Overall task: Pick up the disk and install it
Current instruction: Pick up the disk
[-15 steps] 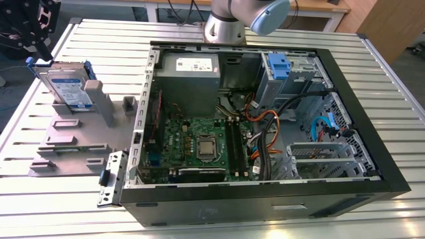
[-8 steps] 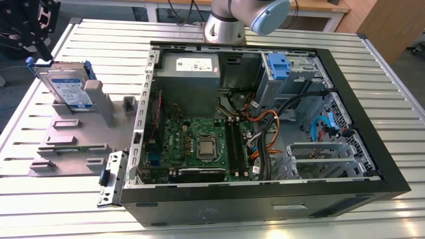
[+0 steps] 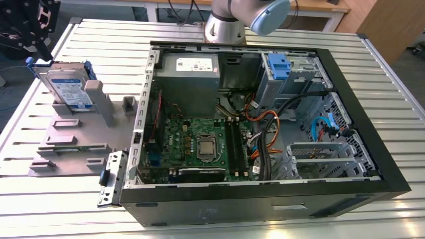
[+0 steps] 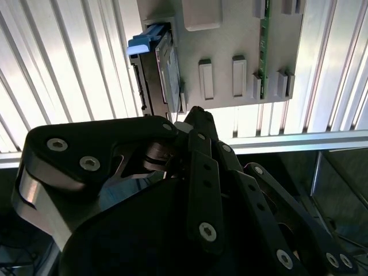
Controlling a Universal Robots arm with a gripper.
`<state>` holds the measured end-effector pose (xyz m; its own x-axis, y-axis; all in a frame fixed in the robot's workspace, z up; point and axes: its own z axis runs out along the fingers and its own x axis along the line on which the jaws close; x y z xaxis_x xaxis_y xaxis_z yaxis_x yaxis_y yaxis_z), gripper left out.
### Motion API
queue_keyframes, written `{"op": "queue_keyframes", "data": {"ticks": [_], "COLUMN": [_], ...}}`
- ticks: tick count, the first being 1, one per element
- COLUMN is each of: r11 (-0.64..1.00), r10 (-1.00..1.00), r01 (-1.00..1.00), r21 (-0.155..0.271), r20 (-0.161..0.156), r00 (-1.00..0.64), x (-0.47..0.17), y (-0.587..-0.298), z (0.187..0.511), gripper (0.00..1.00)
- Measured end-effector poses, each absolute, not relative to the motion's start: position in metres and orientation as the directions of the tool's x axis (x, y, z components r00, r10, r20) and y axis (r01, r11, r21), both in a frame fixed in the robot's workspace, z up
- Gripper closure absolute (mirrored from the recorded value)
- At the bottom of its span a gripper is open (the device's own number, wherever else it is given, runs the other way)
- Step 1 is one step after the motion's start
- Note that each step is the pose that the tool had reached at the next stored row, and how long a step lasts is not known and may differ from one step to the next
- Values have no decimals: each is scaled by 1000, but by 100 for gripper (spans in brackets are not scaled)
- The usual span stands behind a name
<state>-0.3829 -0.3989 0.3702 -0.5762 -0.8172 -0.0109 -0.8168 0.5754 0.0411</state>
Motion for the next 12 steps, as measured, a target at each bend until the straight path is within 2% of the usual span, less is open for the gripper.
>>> {"op": "queue_keyframes", "data": {"ticks": [12], "r11": [566], "r10": [-823], "r01": [-823], "r21": [41], "r20": [-11], "r00": [-567], "x": [-383], "y": [-399], "z": [370], "gripper": [89]}}
